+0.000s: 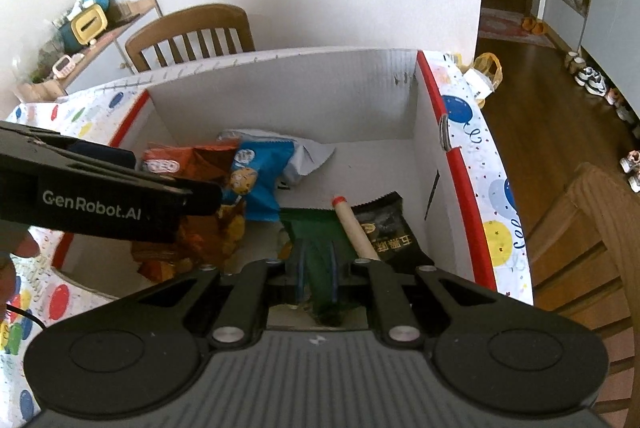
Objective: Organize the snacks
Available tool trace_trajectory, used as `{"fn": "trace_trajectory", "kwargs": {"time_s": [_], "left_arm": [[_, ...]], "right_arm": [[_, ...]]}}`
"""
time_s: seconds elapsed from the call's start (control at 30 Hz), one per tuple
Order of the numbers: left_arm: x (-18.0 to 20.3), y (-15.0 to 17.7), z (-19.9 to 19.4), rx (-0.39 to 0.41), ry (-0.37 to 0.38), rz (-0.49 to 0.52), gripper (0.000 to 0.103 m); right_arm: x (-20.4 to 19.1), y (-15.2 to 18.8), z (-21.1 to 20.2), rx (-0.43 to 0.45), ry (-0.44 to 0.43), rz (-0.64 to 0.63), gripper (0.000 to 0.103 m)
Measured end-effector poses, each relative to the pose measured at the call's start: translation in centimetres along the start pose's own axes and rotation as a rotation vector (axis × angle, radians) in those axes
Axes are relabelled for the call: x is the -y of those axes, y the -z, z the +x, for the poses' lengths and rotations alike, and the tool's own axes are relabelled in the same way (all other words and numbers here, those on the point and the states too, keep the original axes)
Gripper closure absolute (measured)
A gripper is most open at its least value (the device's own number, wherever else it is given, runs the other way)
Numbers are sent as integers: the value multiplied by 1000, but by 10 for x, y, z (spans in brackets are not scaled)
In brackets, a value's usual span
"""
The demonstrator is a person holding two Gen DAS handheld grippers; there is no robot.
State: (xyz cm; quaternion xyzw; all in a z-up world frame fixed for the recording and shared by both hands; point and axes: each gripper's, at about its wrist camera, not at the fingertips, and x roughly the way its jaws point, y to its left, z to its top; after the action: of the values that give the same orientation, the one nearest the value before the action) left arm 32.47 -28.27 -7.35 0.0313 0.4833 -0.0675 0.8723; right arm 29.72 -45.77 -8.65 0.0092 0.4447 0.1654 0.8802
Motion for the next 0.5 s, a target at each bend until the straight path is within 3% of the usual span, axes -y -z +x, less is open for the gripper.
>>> {"fn": "trace_trajectory", "kwargs": {"time_s": [0.5], "left_arm": [[-19,25,-62,149,46,17,6]], "right_arm": [[-35,2,-51,127,-30,-18,91]]}}
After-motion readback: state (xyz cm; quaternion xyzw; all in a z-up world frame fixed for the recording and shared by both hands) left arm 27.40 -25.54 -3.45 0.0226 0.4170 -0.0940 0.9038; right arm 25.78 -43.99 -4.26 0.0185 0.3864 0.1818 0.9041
